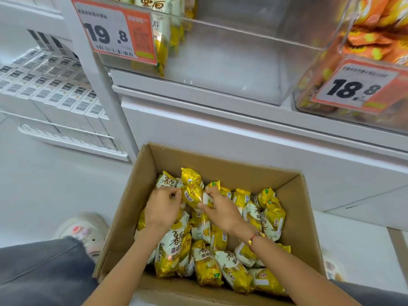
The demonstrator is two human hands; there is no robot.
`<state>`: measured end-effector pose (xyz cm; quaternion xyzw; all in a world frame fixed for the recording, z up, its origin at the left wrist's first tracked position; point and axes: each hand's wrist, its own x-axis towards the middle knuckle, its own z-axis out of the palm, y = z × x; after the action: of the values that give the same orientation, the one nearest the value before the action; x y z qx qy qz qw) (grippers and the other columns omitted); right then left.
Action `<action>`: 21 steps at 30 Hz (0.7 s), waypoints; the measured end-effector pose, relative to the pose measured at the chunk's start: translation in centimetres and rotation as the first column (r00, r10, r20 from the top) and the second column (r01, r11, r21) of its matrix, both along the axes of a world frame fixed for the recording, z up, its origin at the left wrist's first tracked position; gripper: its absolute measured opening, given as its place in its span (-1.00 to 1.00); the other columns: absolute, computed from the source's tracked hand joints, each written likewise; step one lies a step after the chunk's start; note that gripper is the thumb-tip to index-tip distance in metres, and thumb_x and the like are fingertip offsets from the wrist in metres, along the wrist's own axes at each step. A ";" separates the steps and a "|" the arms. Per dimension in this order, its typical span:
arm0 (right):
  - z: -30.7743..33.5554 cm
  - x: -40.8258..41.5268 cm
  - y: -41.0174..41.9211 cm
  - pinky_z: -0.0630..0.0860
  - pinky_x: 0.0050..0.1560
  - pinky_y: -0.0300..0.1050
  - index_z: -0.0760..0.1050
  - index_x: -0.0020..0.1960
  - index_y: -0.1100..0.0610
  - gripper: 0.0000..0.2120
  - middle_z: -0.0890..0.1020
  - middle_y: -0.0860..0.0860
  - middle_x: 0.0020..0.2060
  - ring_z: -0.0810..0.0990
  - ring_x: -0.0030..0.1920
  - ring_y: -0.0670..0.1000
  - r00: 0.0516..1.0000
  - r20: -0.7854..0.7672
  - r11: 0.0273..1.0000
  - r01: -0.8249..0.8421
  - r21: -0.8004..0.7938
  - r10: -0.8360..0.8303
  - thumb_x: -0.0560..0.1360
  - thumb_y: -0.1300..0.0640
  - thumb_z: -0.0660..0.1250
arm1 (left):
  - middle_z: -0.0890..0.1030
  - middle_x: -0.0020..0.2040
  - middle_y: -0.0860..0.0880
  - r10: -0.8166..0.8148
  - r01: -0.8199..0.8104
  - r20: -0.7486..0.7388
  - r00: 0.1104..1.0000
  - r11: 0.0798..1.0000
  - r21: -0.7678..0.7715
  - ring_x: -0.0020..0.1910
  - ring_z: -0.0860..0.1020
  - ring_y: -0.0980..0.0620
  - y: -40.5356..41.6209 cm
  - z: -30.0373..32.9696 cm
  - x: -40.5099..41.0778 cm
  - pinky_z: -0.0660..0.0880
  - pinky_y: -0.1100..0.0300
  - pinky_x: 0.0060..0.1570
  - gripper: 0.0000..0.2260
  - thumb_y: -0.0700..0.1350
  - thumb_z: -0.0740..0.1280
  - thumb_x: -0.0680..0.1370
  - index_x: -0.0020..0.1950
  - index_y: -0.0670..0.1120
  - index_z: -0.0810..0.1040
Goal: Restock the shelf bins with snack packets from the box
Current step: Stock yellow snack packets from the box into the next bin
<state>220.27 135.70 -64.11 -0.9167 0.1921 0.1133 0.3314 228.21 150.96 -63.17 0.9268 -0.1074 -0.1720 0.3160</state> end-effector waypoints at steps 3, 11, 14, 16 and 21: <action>2.0 -0.6 -0.4 0.53 -0.19 -0.03 0.36 0.15 0.02 -0.67 0.61 -0.03 -0.13 0.61 -0.18 0.00 0.977 0.121 0.981 0.161 0.104 -0.173 0.50 -0.10 0.36 | 0.64 0.10 -0.03 0.032 -0.109 -0.348 0.937 0.973 -0.206 0.07 0.59 -0.02 -1.7 2.0 -0.2 0.49 0.03 0.16 -0.39 0.37 0.14 0.50 0.26 -0.07 0.56; 3.8 -1.6 -0.9 0.48 0.01 -0.14 0.44 0.26 0.06 -0.51 0.55 -0.06 0.16 0.54 0.07 -0.06 0.994 0.068 0.967 0.062 0.249 -0.081 0.40 -0.01 0.50 | 0.54 0.11 0.02 -0.005 -0.379 -0.684 0.729 0.830 -0.409 0.03 0.60 0.03 -1.3 3.6 -1.1 0.58 0.26 -0.14 -0.43 0.19 0.36 0.50 0.40 -0.06 0.33; 2.7 -2.9 -1.2 0.50 0.07 -0.07 0.48 0.25 0.19 -0.61 0.59 0.06 0.11 0.57 0.10 0.06 0.969 -0.240 0.992 -0.032 0.123 0.061 0.52 0.00 0.37 | 0.45 0.27 -0.03 0.068 -0.397 -0.638 0.767 0.831 -0.389 0.13 0.54 -0.02 0.1 3.4 -0.2 0.54 0.26 -0.16 -0.38 0.11 0.42 0.48 0.45 -0.09 0.32; 1.7 -4.2 -0.3 0.52 -0.07 -0.07 0.61 0.09 0.20 -0.62 0.65 0.04 -0.08 0.60 -0.06 0.06 0.894 -0.405 0.982 -0.177 0.067 0.189 0.53 -0.10 0.32 | 0.48 0.09 0.03 0.106 -0.410 -0.598 0.794 0.820 -0.400 0.03 0.51 0.02 0.5 3.6 0.3 0.50 0.27 -0.16 -0.69 0.02 0.41 0.50 0.17 -0.09 0.50; 1.1 -5.4 2.4 0.41 -0.30 -0.13 0.39 0.33 0.10 -0.31 0.56 -0.01 -0.05 0.56 0.01 0.08 0.835 -0.513 0.893 -0.369 -0.257 0.197 0.43 -0.39 0.22 | 0.49 0.14 -0.04 0.091 -0.480 -0.658 0.748 0.758 -0.441 -0.04 0.55 0.04 1.1 3.8 1.0 0.47 0.24 -0.11 -0.72 -0.02 0.32 0.53 0.22 -0.03 0.41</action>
<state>214.91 138.08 -63.02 -0.9227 0.1440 0.3468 0.0871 229.18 152.07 -59.34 0.6837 0.1022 -0.3607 0.6261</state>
